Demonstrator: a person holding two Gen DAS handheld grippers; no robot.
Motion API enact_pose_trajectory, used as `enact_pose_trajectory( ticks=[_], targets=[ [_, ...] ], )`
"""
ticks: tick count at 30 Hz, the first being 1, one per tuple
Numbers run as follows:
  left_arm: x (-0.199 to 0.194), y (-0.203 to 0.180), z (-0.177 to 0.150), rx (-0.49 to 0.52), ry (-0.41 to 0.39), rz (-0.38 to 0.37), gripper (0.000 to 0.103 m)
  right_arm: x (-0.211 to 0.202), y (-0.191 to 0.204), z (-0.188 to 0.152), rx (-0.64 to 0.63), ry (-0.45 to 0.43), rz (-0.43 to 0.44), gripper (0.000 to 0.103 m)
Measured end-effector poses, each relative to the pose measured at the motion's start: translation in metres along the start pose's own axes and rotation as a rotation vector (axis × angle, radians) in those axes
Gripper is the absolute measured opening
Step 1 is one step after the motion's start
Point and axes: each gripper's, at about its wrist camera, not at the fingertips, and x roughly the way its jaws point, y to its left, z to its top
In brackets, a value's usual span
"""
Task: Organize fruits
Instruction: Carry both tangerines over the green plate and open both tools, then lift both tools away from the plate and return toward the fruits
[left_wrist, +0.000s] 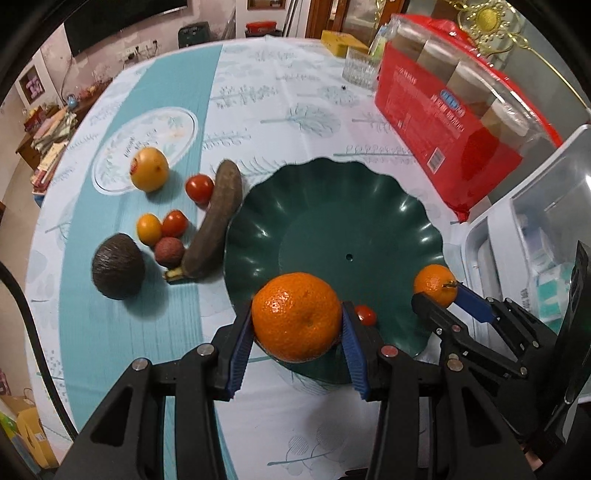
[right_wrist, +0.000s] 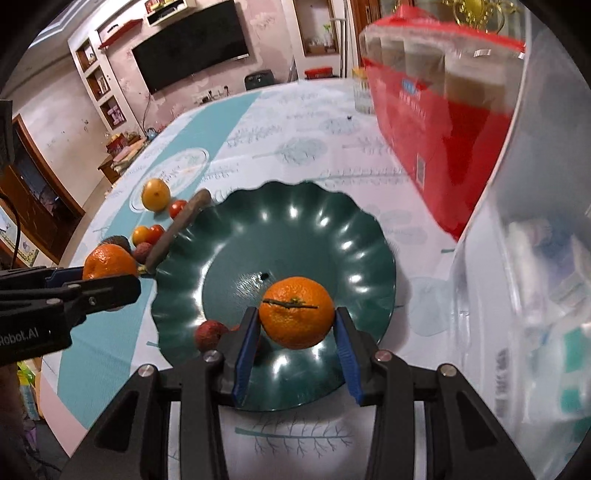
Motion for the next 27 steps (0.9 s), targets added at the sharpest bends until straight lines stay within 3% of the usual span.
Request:
enact_pose_trajectory(
  ticks=[7, 10, 16, 27],
  targets=[
    [0.012, 0.004, 0.002, -0.013, 0.003, -0.021, 0.044, 0.018, 0.003, -0.002, 0.006, 0.056, 0.013, 0.041],
    [0.012, 0.005, 0.002, -0.016, 0.003, -0.020, 0.053, 0.018, 0.005, -0.002, -0.004, 0.056, 0.018, 0.043],
    [-0.002, 0.008, -0.004, -0.028, -0.024, -0.038, 0.061, 0.006, 0.009, -0.005, 0.002, 0.037, 0.011, 0.060],
    [-0.035, 0.025, -0.049, -0.040, -0.066, -0.041, 0.067, -0.014, 0.028, -0.027, -0.009, 0.069, 0.031, 0.063]
  ],
)
